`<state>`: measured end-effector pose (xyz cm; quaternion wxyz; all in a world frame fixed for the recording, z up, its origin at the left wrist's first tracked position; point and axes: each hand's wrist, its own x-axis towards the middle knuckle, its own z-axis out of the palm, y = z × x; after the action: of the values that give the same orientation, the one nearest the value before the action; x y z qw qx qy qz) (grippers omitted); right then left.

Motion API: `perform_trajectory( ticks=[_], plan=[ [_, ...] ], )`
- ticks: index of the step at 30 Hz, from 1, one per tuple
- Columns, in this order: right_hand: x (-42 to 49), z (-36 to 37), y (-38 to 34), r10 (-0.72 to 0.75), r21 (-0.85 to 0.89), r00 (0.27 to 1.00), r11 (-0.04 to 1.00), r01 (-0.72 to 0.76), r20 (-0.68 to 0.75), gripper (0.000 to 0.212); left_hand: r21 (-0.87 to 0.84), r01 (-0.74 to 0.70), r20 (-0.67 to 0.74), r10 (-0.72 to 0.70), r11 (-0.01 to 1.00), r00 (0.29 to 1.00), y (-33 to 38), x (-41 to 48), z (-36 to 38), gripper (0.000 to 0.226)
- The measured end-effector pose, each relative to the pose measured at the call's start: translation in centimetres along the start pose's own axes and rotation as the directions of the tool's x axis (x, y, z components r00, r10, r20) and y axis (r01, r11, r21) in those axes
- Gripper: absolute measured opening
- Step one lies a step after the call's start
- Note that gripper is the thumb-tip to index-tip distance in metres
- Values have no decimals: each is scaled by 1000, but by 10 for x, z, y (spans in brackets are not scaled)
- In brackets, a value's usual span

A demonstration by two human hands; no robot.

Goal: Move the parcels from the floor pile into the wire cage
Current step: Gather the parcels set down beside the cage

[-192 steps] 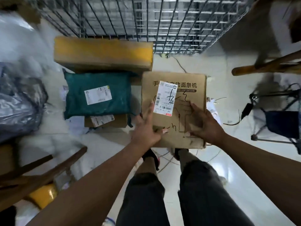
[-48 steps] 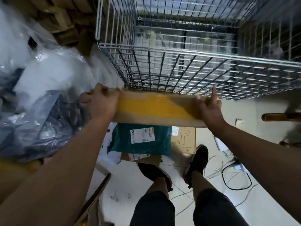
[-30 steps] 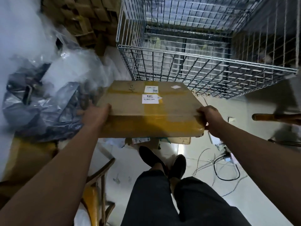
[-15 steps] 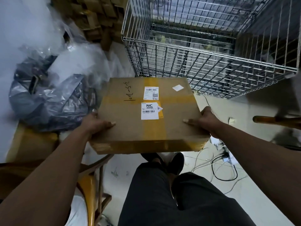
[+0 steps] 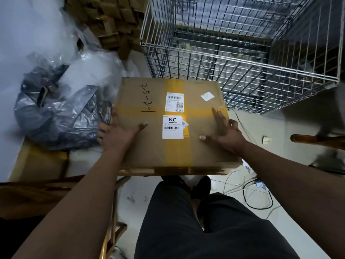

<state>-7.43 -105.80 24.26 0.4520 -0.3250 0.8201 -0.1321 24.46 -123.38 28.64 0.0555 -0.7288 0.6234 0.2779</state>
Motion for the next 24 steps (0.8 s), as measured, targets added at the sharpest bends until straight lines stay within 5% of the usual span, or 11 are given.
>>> perform_trajectory(
  ticks=[10, 16, 24],
  plan=[
    [-32, 24, -2, -77, 63, 987, 994, 86, -141, 120, 101, 5, -8, -5, 995, 1000, -16, -43, -8, 122],
    [-42, 26, -36, -196, 36, 971, 979, 203, -137, 116, -84, 111, -64, -117, 990, 991, -47, -41, -45, 115],
    [-61, -16, -113, -346, -32, 921, 938, 346, -178, 121, -77, 42, -140, -53, 996, 989, -52, -49, -126, 119]
  ],
)
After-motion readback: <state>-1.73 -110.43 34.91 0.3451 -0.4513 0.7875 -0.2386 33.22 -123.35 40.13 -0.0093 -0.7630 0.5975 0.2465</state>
